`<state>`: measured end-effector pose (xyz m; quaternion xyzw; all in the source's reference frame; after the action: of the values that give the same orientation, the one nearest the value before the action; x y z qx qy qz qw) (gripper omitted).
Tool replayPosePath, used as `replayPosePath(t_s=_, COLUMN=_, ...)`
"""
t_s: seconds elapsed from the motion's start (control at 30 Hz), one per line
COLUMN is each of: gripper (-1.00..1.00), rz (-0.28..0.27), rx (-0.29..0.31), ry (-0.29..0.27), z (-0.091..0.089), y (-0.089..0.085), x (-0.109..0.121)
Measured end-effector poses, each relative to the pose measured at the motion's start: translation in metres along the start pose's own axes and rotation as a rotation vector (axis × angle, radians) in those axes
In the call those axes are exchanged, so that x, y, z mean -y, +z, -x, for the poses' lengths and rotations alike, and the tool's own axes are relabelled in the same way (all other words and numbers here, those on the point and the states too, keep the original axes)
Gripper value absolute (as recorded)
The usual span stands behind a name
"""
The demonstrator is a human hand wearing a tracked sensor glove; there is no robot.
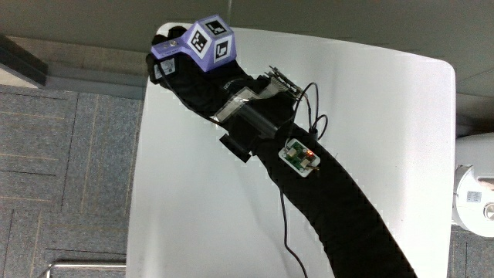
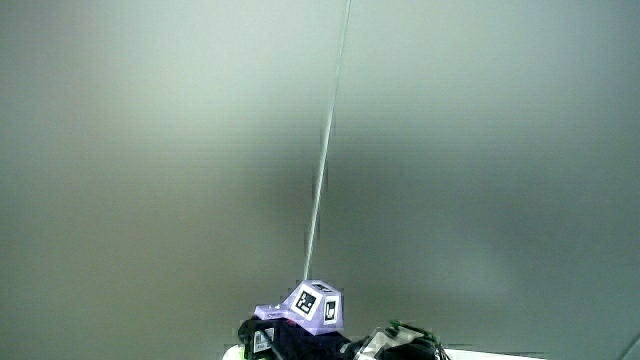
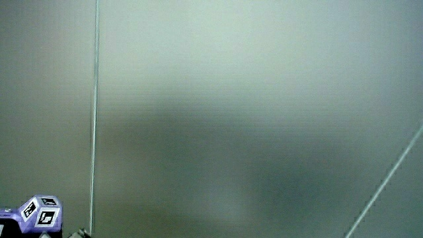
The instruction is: Place green brick
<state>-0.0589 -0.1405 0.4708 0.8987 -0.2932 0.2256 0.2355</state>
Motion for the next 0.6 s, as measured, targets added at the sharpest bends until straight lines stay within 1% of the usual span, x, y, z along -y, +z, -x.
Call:
replayPosePath(t_s=0.1, gripper=0.0, rz=0.028, rx=0.026, ry=-0.038, z=-0.004, y=-0.013, x=-0.006)
replayPosePath(t_s=0.13, gripper=0.0, rz=0.04, rx=0.046, ry=-0.049, z=-0.004, y=-0.017, x=-0.007)
replayPosePath(t_s=0.17, gripper=0.0, rz=0.067, rx=0.043, ry=-0.044, z=-0.005, y=-0.02, x=-0.009)
replayPosePath(t_s=0.2, gripper=0.0, rz=0.055, rx=0.072, ry=-0.065, z=-0.004, y=-0.021, x=-0.008)
replayPosePath(t_s=0.23, gripper=0.0, rz=0.069, rx=0.088, ry=-0.074, z=-0.005, y=-0.025, x=-0.01)
replayPosePath(t_s=0.27, gripper=0.0, rz=0.088, rx=0.088, ry=-0.079, z=-0.007, y=-0.028, x=-0.011)
replayPosePath(t_s=0.3, gripper=0.0, rz=0.07, rx=0.105, ry=-0.104, z=-0.007, y=-0.029, x=-0.011)
replayPosePath(t_s=0.33, gripper=0.0, rz=0.085, rx=0.091, ry=-0.098, z=-0.008, y=-0.03, x=-0.01)
replayPosePath(t_s=0.37, gripper=0.0, rz=0.102, rx=0.087, ry=-0.105, z=-0.01, y=-0.032, x=-0.011)
replayPosePath(t_s=0.4, gripper=0.0, rz=0.11, rx=0.112, ry=-0.119, z=-0.012, y=-0.036, x=-0.013)
replayPosePath(t_s=0.43, gripper=0.0, rz=0.134, rx=0.121, ry=-0.156, z=-0.019, y=-0.044, x=-0.017)
replayPosePath(t_s=0.47, gripper=0.0, rz=0.161, rx=0.128, ry=-0.22, z=-0.03, y=-0.056, x=-0.023)
replayPosePath(t_s=0.57, gripper=0.0, rz=0.144, rx=0.01, ry=-0.155, z=-0.036, y=-0.05, x=-0.011)
replayPosePath(t_s=0.6, gripper=0.0, rz=0.136, rx=0.049, ry=-0.174, z=-0.036, y=-0.048, x=-0.008)
